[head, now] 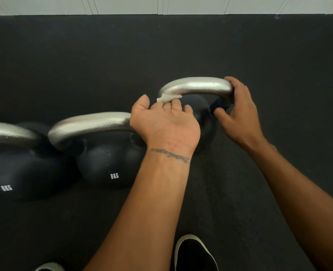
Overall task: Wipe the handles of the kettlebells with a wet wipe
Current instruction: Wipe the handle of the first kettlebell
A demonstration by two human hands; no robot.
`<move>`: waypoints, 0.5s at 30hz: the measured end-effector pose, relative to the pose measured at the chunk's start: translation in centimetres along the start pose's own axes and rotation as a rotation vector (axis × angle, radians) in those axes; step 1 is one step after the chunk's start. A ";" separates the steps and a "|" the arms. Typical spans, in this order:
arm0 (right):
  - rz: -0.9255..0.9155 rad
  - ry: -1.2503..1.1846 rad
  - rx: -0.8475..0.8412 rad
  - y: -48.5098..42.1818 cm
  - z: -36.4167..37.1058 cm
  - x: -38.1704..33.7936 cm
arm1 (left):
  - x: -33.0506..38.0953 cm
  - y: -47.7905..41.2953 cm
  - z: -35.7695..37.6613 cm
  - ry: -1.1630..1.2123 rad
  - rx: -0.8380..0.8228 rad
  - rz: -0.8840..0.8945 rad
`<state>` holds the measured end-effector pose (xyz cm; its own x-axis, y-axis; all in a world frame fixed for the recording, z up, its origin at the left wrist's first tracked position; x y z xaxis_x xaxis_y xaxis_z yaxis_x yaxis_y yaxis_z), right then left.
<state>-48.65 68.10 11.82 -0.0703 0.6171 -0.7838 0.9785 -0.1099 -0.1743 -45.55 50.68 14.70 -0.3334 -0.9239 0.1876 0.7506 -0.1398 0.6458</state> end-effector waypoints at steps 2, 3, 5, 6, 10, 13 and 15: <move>-0.003 -0.002 -0.003 0.0 0.0 0.0 | -0.6 -0.4 -0.2 0.048 -0.003 -0.040; -0.005 -0.001 -0.004 0.0 -0.1 0.0 | -1.0 -0.6 -0.4 0.061 -0.003 -0.041; -0.007 0.008 -0.014 0.0 -0.2 0.0 | -1.7 -1.1 -0.8 0.091 -0.010 -0.021; -0.007 0.015 -0.022 0.0 -0.2 0.0 | -2.0 -1.3 -1.1 0.114 -0.016 -0.013; -0.017 0.028 -0.034 0.1 -0.4 0.0 | -2.8 -2.1 -1.2 0.235 -0.071 -0.028; -0.018 0.026 -0.033 0.1 -0.4 -0.1 | -3.1 -1.7 -1.3 0.277 -0.057 -0.038; -0.018 0.028 -0.032 0.1 -0.3 0.0 | -3.3 -1.0 -1.8 0.285 -0.029 -0.043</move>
<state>-48.50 68.36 12.01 -0.0833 0.6401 -0.7638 0.9829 -0.0735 -0.1688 -44.18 53.22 12.14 -0.1947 -0.9792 -0.0572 0.7565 -0.1871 0.6266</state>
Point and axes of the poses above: each hand's wrist, its own y-axis away from the middle knuckle, its own z-axis out of the palm, x = y × z, the point moved 6 cm from there along -y, towards the middle knuckle, and after that the axes turned 11 degrees about -y, right-handed, at the moved point
